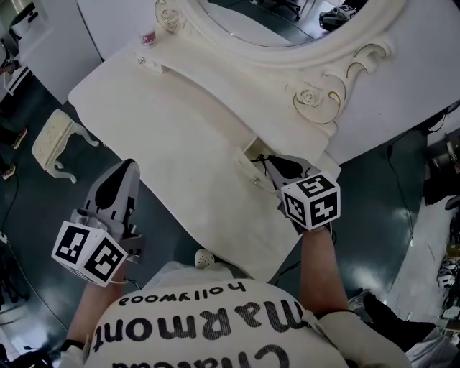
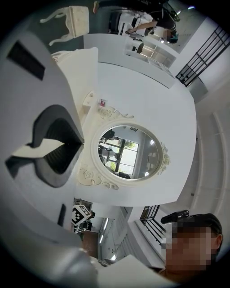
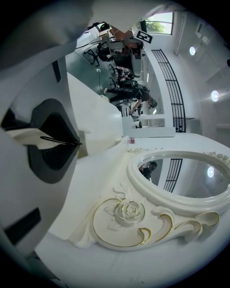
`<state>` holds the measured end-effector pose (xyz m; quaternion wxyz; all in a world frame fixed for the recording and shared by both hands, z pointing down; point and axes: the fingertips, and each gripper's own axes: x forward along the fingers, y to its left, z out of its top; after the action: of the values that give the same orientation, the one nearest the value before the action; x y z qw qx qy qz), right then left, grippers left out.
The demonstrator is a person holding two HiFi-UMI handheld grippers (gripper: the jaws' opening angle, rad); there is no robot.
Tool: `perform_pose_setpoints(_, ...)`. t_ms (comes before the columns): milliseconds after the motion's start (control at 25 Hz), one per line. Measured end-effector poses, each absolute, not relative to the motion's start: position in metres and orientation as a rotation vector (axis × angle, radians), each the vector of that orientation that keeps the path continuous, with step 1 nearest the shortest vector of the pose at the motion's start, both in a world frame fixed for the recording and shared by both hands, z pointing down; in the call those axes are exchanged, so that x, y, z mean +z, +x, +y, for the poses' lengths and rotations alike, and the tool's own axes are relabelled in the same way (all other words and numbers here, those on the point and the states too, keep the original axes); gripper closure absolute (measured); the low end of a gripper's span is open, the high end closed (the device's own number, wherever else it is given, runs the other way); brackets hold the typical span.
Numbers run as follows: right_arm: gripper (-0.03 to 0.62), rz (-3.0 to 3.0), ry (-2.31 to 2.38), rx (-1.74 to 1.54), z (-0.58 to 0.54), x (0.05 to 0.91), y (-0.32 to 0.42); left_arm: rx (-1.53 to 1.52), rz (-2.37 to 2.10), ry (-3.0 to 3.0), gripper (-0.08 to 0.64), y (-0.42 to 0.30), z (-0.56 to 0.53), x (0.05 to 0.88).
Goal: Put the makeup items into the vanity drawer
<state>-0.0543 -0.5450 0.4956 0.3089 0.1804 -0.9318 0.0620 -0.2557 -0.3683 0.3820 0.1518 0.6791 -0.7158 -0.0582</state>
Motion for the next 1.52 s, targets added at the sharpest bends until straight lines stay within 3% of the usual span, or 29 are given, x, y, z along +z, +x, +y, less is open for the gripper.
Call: perform_pose_setpoints(1520,0.554,-2.402,0.443,0.219,-0.539,0.511,-0.060,-0.188,-2.078,1.929,0.551,-0.264,-0.354,0.381)
